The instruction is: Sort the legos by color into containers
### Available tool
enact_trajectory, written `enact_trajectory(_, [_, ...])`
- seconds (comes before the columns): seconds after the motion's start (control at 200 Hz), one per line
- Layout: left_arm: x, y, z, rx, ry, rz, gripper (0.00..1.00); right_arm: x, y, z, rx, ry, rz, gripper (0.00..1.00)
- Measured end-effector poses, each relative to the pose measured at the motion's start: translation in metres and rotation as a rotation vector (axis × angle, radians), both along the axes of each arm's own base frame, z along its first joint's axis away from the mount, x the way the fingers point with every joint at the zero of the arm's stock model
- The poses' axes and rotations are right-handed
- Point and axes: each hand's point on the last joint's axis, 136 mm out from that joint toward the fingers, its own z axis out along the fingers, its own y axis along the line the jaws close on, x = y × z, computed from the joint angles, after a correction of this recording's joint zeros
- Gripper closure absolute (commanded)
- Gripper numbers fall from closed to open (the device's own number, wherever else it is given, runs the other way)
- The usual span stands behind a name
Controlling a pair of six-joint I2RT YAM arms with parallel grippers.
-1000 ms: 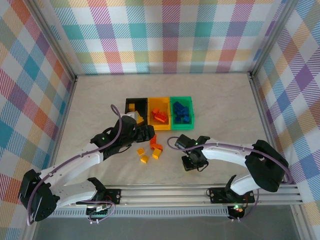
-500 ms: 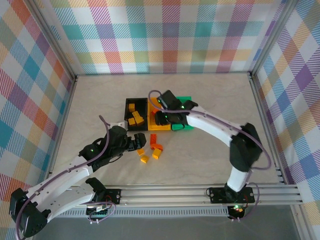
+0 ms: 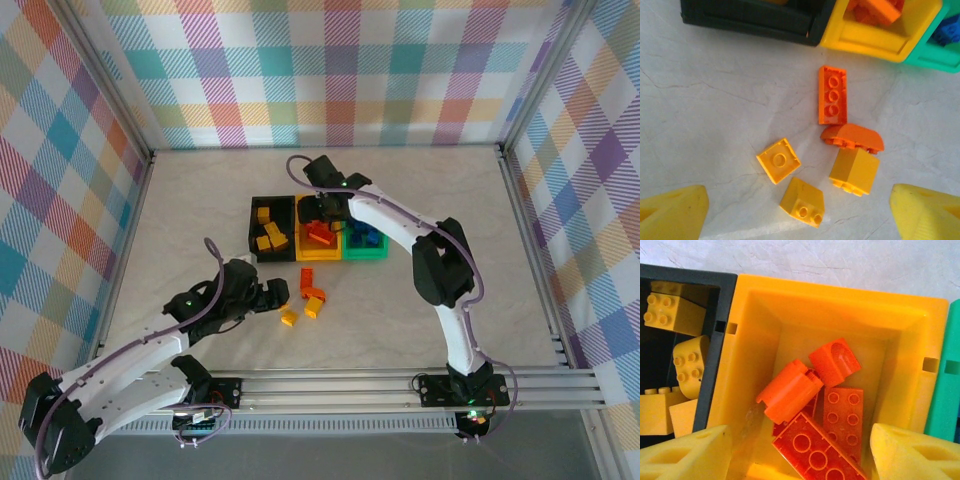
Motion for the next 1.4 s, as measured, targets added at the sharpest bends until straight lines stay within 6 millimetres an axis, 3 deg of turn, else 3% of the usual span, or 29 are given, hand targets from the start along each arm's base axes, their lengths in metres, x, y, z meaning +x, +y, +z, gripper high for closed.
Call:
enact_trajectory(0.085, [-0.004, -0.006, -0.011, 0.029, 0.034, -0.033, 0.13, -0.008, -0.006, 0.007, 0.013, -0.011, 0.0, 0.25])
enact_trajectory(0.245, [-0.024, -0.033, -0.033, 0.124, 0.088, -0.174, 0.19, -0.044, -0.032, 0.024, 0.045, -0.02, 0.0, 0.24])
enact_trajectory(0.375, [-0.037, -0.051, -0.051, 0.207, 0.113, -0.258, 0.22, -0.068, -0.051, 0.026, 0.07, -0.023, -0.01, 0.24])
enact_trajectory(0.54, [-0.034, -0.048, -0.069, 0.299, 0.126, -0.251, 0.24, -0.091, -0.068, 0.01, 0.073, 0.0, -0.022, 0.24])
enact_trajectory(0.645, [-0.031, -0.044, -0.08, 0.354, 0.133, -0.237, 0.31, -0.103, -0.077, 0.003, 0.079, 0.01, -0.033, 0.24])
enact_trajectory(0.865, [-0.022, -0.048, -0.095, 0.414, 0.135, -0.247, 0.48, -0.111, -0.083, 0.019, 0.128, -0.025, -0.045, 0.24])
enact_trajectory(0.985, [-0.02, -0.052, -0.094, 0.408, 0.125, -0.25, 0.6, -0.111, -0.084, 0.028, 0.152, -0.05, -0.046, 0.24])
enact_trajectory(1.145, [-0.02, -0.053, -0.086, 0.382, 0.113, -0.244, 0.7, -0.114, -0.086, 0.023, 0.149, -0.044, -0.05, 0.24])
enact_trajectory(1.32, [-0.008, -0.052, -0.044, 0.284, 0.042, -0.2, 0.71, -0.119, -0.09, 0.015, 0.141, -0.03, -0.054, 0.24])
enact_trajectory(1.4, [0.017, -0.04, -0.018, 0.228, 0.009, -0.108, 0.7, -0.121, -0.092, 0.017, 0.149, -0.034, -0.06, 0.24])
